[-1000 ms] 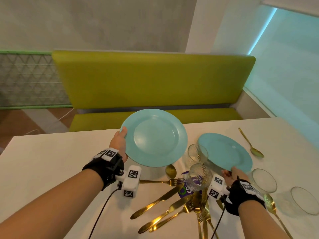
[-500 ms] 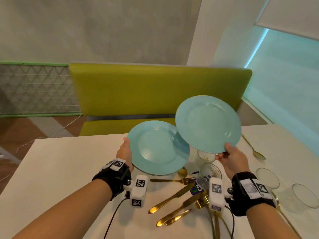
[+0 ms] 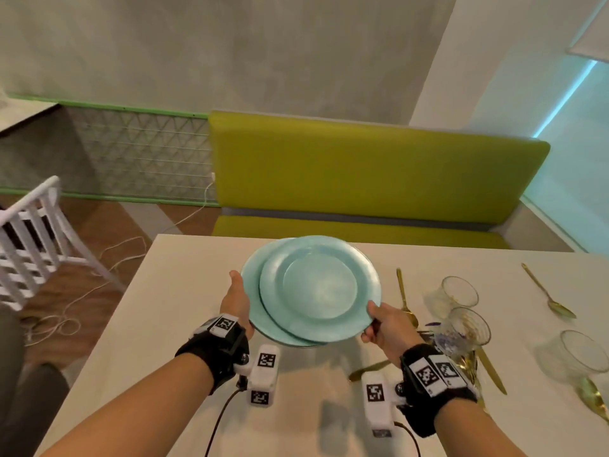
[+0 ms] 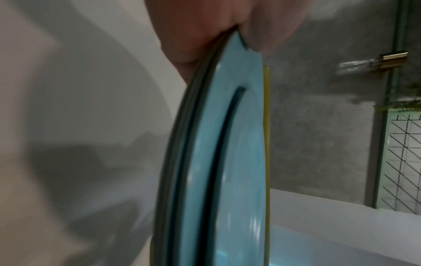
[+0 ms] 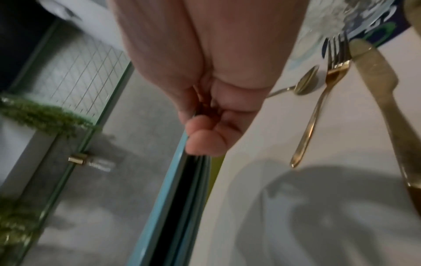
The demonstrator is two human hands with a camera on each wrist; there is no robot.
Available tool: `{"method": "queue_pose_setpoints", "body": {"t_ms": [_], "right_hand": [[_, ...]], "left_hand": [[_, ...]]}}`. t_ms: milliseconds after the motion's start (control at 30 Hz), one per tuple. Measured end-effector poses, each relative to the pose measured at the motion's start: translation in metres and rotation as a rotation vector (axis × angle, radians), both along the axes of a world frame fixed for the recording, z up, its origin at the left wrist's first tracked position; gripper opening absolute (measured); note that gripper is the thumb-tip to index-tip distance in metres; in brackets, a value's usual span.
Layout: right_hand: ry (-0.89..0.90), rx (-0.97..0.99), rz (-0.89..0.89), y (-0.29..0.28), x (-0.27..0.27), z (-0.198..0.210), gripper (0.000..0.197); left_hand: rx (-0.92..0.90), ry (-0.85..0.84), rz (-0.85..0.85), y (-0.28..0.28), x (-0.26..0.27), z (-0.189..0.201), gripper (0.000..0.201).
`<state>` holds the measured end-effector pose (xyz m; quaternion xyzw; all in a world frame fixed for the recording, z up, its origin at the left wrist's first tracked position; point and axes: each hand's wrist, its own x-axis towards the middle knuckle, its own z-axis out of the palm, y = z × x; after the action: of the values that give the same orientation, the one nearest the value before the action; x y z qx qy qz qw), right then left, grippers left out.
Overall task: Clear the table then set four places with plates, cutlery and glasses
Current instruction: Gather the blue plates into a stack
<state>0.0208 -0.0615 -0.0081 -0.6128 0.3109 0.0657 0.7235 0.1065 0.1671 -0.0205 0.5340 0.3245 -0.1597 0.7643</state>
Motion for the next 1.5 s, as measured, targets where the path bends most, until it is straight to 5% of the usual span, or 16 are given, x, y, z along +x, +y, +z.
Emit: {"method": "queue_pose_setpoints", "body": {"t_ms": [167,267,467,633,767,900,1233,1500], "right_hand": [[0.105,-0.332,0.17,0.036,0.011,-0.015,0.034],[0.144,-0.291,0.246,0.055,0.018,-0.029,0.055],[0.158,-0.25,0.219,0.088,0.028,-0.058,0.055],[0.21,-0.295,0.25,0.109,0.036,-0.087,0.055],[0.229,-0.356,0.288,0.116,0.042,-0.106,0.058],[0.218,-0.439,0.346,0.116,0.056,-0.121,0.062],[0.143,-0.442,0.353,0.13,0.096,-0.108,0.015],[0.153,-0.392,0.368,0.15,0.127,-0.093,0.07]], "left_hand": [[-0.008,0.014,0.025,0.031,-0.006,-0.016,0.057],[-0.034,0.008,0.029,0.048,-0.008,-0.034,0.06],[-0.114,0.036,0.102,0.078,-0.007,-0.051,0.031],[0.119,0.076,0.0,0.105,0.005,-0.066,0.027],[0.584,0.119,-0.324,0.121,0.022,-0.09,0.033],[0.849,0.027,-0.519,0.128,0.026,-0.08,0.034],[0.884,0.094,-0.526,0.135,0.064,-0.078,0.042],[0.797,0.132,-0.375,0.147,0.096,-0.073,0.047]]}}
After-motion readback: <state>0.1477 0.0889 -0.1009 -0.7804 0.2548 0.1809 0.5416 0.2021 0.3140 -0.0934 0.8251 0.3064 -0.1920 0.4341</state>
